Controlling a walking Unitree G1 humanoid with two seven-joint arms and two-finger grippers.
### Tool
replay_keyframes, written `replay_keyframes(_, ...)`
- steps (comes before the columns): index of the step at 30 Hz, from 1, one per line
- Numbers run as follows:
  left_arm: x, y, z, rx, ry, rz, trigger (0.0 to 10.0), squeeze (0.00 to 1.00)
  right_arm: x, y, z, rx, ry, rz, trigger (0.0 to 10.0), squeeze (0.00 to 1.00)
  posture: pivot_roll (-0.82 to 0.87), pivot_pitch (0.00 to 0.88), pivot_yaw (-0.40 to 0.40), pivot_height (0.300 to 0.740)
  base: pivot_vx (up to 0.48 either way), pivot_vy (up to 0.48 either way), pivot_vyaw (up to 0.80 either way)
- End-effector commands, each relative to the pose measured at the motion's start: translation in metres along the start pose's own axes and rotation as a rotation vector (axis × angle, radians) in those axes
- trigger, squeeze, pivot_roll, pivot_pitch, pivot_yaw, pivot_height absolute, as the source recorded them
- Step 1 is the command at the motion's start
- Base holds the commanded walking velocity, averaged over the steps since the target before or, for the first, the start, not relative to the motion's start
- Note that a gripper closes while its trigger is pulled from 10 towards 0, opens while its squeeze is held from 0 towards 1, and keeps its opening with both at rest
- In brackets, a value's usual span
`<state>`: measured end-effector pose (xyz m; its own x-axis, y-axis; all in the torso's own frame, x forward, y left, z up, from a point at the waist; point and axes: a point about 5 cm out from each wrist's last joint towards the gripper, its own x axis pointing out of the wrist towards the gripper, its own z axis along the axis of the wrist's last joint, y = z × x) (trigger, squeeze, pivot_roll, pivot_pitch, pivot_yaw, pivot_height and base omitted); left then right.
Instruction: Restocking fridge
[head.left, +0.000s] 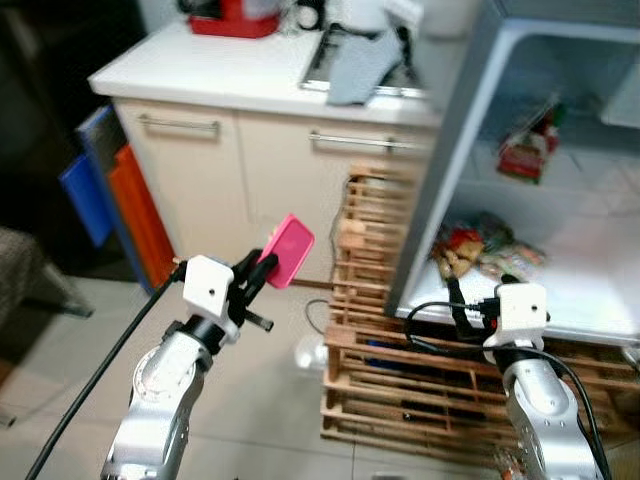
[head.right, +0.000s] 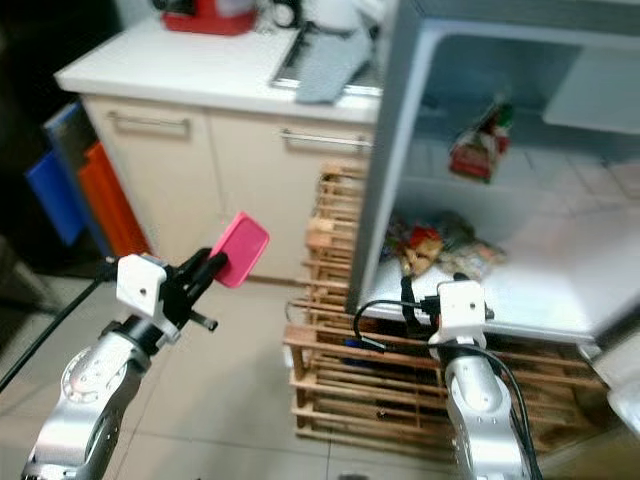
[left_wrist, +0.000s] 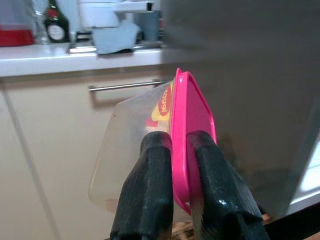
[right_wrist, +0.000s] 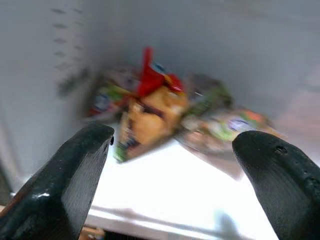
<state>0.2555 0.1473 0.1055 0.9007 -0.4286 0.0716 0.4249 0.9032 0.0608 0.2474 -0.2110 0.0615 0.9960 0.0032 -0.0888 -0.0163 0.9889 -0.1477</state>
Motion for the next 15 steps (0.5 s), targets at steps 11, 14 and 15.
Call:
replay_keyframes(11, 0.007, 0.0021, 0.0055, 0.001, -0.006, 0.016, 10.0, 0.0, 0.0101, -0.0019, 0.0112, 0.042, -0.039, -0.011, 10.0, 0.0, -0.09, 0.0, -0.006, 0.74, 0.0, 0.0, 0.0)
replay_keyframes(14, 0.0093, 0.0041, 0.0071, 0.01, -0.012, 0.022, 10.0, 0.0, 0.0116, -0.0001, 0.0128, 0.052, -0.043, -0.011, 10.0, 0.0, -0.09, 0.0, -0.006, 0.74, -0.101, -0.082, 0.0)
replay_keyframes(15, 0.0105, 0.0049, 0.0081, 0.017, -0.015, 0.024, 10.0, 0.0, 0.0122, 0.0008, 0.0134, 0.056, -0.045, -0.009, 10.0, 0.0, -0.09, 0.0, -0.006, 0.74, -0.307, -0.27, 0.0)
